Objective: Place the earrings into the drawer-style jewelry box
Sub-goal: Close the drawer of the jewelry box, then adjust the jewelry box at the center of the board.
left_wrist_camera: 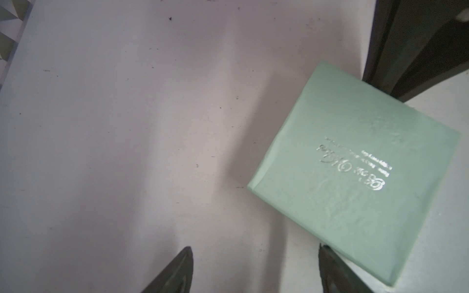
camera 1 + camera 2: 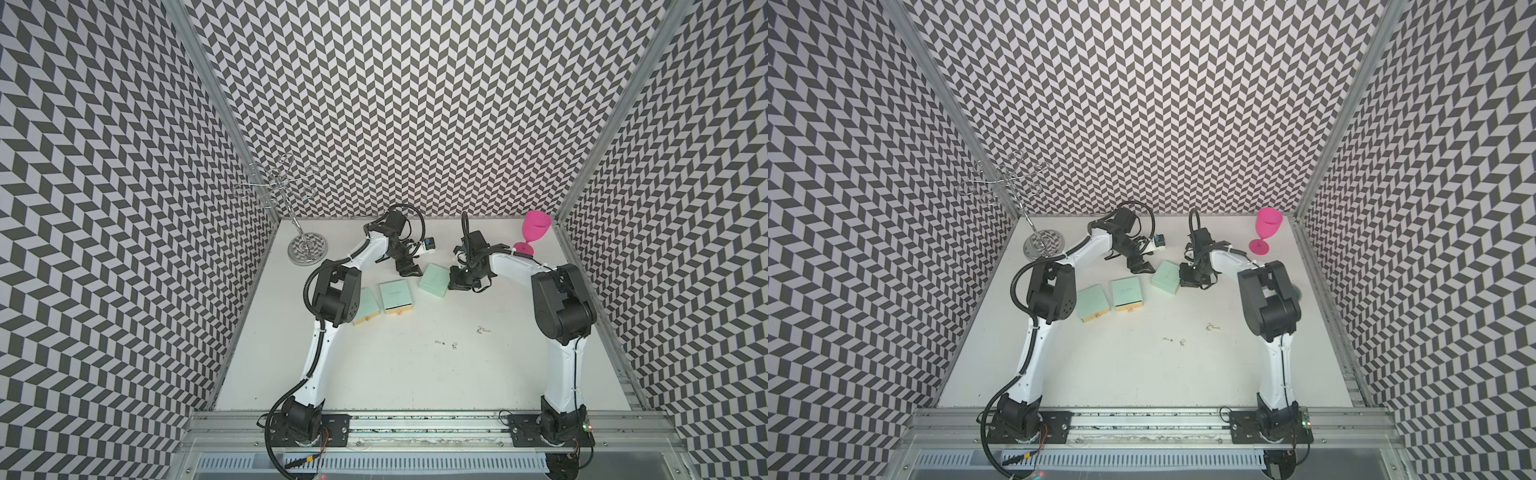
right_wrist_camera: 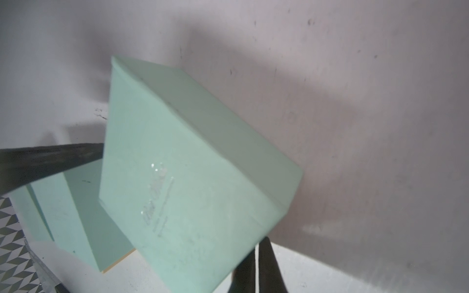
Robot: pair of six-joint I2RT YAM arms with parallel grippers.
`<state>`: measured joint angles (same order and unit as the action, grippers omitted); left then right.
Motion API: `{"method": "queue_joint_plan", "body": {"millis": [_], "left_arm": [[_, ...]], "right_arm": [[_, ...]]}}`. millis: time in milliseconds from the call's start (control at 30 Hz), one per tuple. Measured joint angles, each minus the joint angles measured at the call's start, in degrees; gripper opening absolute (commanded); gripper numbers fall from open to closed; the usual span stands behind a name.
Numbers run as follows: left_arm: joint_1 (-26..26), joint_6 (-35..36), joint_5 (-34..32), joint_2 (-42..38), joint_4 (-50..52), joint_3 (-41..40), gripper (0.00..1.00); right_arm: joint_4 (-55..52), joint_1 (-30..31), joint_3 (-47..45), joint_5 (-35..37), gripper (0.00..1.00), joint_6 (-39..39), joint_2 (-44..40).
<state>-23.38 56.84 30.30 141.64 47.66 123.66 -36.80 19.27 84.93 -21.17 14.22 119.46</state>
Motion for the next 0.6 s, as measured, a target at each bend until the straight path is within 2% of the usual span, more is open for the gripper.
{"method": "queue_joint_plan", "body": {"millis": [100, 333, 467, 600], "left_arm": [[0.5, -0.5, -0.1, 0.0, 0.1, 0.2, 0.87], [4.2, 0.7, -0.6, -2.7, 1.1, 4.6, 0.87], [7.3, 4.4, -2.3, -11.6, 0.9, -1.5, 0.85], [9.6, 7.0, -3.9, -20.2, 0.4, -9.9, 0.81]], "right_arm": [[-0.2, 0.1, -0.2, 2.3, 0.17, -0.2, -0.3], [-0.9, 0.1, -3.5, 9.5, 0.19, -2.1, -10.8], [-1.0, 0.6, -3.5, 4.6, 0.19, -4.2, -16.2], [-1.0, 4.1, -4.5, -3.3, 0.14, -5.4, -17.0]]}}
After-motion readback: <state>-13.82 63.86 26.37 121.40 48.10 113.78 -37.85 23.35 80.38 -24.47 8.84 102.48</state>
